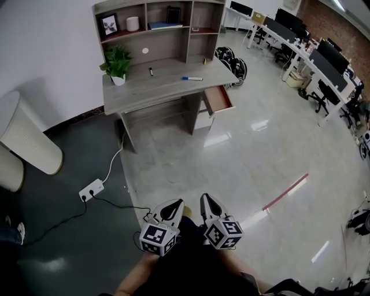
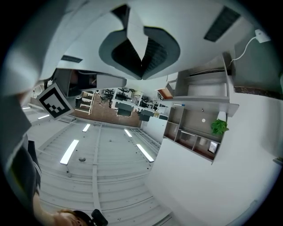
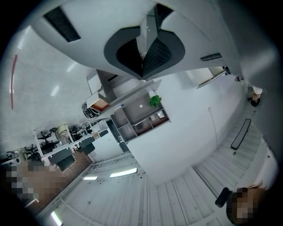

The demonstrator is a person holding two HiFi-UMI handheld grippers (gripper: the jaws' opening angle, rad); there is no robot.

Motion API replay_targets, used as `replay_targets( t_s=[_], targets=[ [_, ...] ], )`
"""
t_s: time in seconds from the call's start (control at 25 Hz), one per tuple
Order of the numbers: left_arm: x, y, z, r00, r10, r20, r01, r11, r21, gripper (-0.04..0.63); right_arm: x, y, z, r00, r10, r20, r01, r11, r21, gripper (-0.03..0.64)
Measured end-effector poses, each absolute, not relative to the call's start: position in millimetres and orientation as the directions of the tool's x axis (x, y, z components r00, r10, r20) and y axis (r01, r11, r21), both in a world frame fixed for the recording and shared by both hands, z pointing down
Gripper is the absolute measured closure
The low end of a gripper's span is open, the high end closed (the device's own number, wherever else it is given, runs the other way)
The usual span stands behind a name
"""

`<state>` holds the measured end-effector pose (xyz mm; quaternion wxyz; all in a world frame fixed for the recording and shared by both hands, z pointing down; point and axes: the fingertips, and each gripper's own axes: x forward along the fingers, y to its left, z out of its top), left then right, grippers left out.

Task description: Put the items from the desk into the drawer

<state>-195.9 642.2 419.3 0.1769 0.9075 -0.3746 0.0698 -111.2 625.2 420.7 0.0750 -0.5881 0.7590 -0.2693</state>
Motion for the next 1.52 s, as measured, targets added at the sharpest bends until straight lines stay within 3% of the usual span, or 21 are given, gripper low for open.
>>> replay_targets(
  t_s=[0.84,1.52],
  targets=[
    [-137.3,453.9,432.8,0.688,-0.661,0.3,-0.726,-0.633,0.268,0.588,-55.8,431.3,430.2,-0.327,-0.918,0.226,-0.845,0.176,-0.505,0.621],
    [-105.9,433.5,433.9,0.724,-0.617,0.309,-0.69,-0.661,0.295,0.588,-25.3,412.2,439.6,-0.291,-0.929,0.228,-0.837,0.131,-0.532,0.621]
  ],
)
